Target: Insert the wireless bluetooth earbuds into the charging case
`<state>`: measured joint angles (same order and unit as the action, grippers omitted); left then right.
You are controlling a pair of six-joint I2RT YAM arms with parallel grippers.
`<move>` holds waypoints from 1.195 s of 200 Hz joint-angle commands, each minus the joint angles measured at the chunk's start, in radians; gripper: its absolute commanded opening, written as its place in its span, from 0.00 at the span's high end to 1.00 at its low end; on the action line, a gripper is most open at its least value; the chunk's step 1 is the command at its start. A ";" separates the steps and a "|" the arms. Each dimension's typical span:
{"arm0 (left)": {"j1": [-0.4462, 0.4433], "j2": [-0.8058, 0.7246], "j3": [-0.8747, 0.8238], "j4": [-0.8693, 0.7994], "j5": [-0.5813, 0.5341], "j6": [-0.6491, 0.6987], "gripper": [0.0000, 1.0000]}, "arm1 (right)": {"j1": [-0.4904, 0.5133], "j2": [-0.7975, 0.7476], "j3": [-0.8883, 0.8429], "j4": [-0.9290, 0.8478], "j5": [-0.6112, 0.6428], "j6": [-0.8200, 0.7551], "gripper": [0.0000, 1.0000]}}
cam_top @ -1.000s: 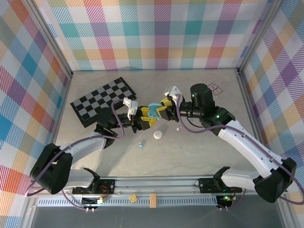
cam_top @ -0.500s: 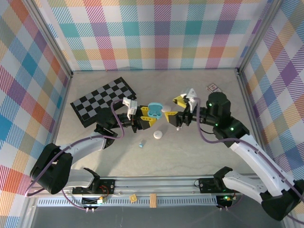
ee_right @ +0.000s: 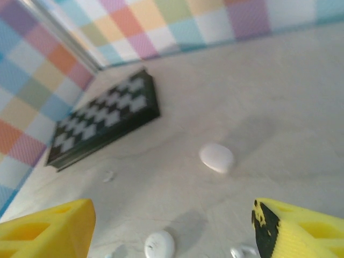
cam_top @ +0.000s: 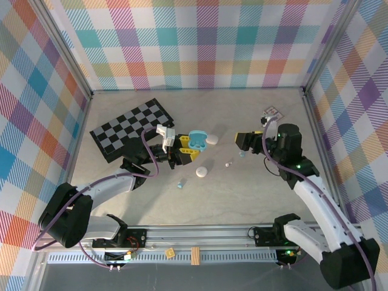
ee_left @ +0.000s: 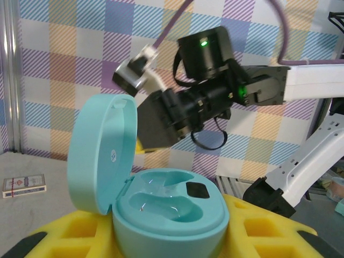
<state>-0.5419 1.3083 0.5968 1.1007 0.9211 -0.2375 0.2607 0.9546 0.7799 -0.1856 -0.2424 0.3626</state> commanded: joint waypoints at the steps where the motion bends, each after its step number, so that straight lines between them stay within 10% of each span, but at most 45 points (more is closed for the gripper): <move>1: -0.004 -0.004 -0.009 0.018 -0.010 0.029 0.63 | -0.038 0.076 -0.016 -0.077 0.064 0.142 0.25; 79: -0.004 -0.040 -0.017 -0.045 -0.021 0.064 0.63 | -0.160 0.377 -0.143 0.202 -0.157 0.470 0.31; 239: -0.005 -0.060 -0.009 -0.073 -0.019 0.072 0.63 | -0.161 0.654 -0.081 0.323 -0.208 0.511 0.41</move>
<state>-0.5419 1.2739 0.5903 1.0195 0.9024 -0.1860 0.1047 1.5852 0.6525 0.1059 -0.4244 0.8825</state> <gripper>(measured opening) 0.375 0.603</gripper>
